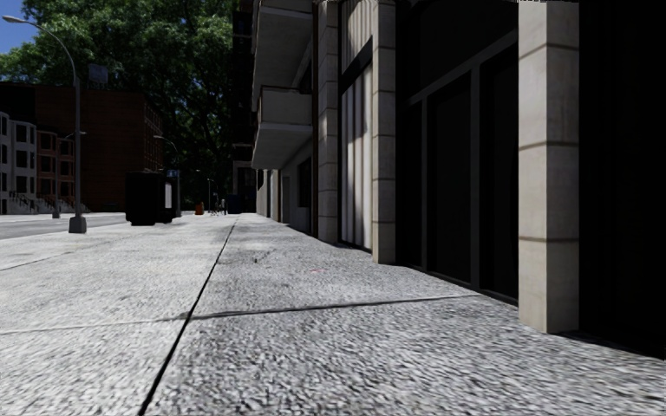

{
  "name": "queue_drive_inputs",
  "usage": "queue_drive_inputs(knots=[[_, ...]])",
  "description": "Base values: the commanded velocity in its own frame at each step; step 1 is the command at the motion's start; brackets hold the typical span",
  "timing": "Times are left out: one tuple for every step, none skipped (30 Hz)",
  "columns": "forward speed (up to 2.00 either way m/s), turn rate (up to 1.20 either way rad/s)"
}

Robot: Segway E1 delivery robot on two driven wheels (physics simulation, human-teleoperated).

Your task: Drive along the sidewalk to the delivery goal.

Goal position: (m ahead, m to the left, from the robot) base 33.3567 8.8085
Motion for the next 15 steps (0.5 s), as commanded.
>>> queue_drive_inputs(knots=[[2.0,1.2],[2.0,1.2],[2.0,0.85],[2.0,0.81],[2.0,0.8],[2.0,0.79],[2.0,0.63],[2.0,0.37],[2.0,0.17],[2.0,0.09],[2.0,0.03],[2.0,0.02],[2.0,0.02],[2.0,0.01],[2.0,0.01]])
